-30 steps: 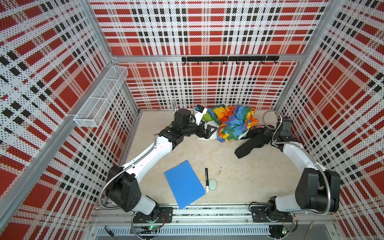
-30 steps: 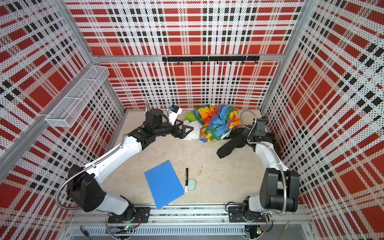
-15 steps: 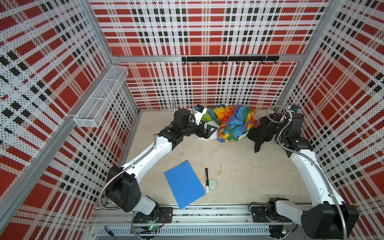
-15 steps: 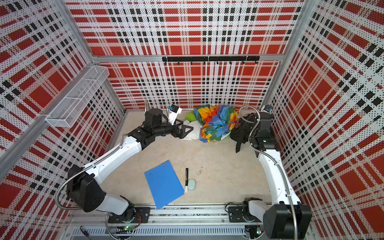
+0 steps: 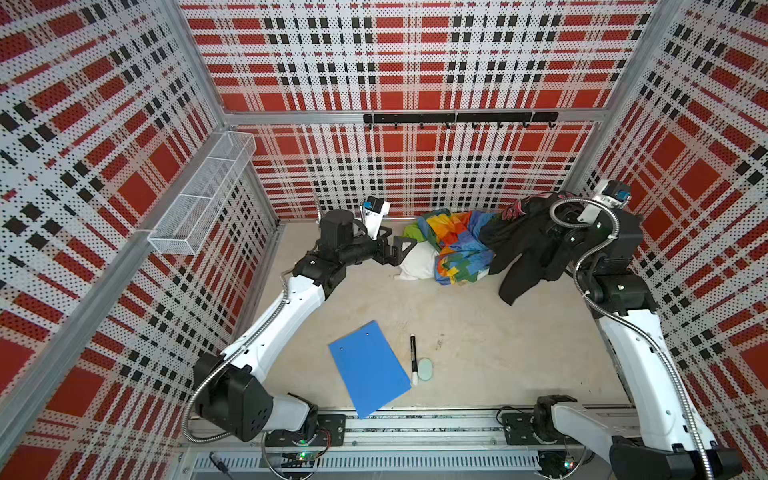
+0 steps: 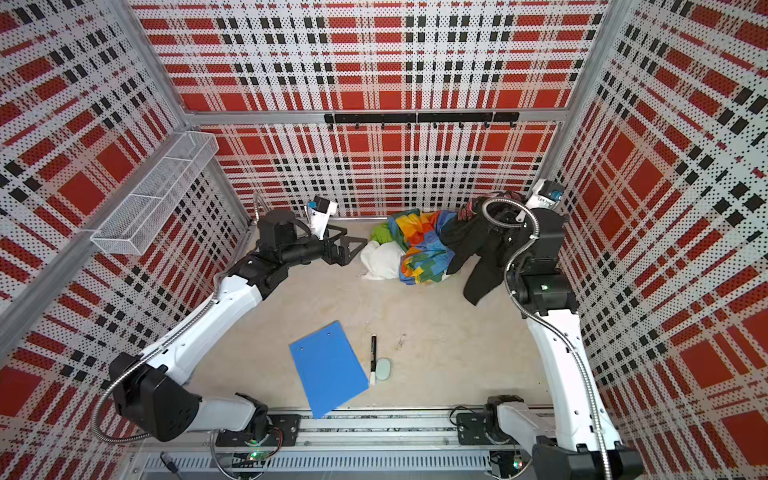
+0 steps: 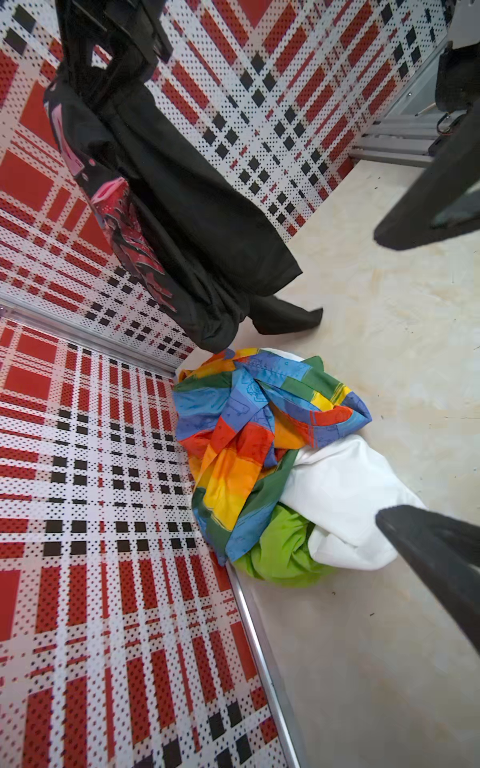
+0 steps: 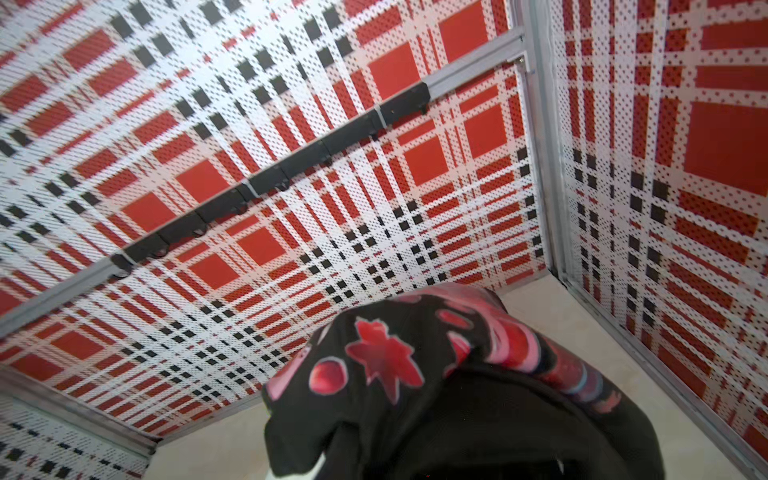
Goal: Pick out a specific cloth from the pile
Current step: 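Raise the black shirt high with the right gripper toward the left gripper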
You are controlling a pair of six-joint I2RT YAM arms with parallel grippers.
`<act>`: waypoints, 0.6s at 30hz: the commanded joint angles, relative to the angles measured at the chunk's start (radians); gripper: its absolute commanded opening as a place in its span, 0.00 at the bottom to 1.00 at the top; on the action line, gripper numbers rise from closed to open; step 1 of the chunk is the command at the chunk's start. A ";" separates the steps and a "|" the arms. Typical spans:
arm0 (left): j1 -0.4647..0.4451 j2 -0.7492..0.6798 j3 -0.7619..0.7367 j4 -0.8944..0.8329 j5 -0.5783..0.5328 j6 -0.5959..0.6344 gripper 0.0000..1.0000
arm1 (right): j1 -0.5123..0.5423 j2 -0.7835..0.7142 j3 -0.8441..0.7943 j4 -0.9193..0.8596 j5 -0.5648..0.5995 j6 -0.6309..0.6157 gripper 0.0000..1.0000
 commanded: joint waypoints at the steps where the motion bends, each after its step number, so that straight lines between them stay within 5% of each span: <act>1: 0.046 -0.043 0.006 0.052 0.042 -0.025 0.99 | 0.061 0.005 0.104 0.093 -0.009 -0.023 0.00; 18: 0.299 -0.160 -0.090 0.241 0.175 -0.171 0.99 | 0.423 0.261 0.368 0.261 0.032 -0.036 0.00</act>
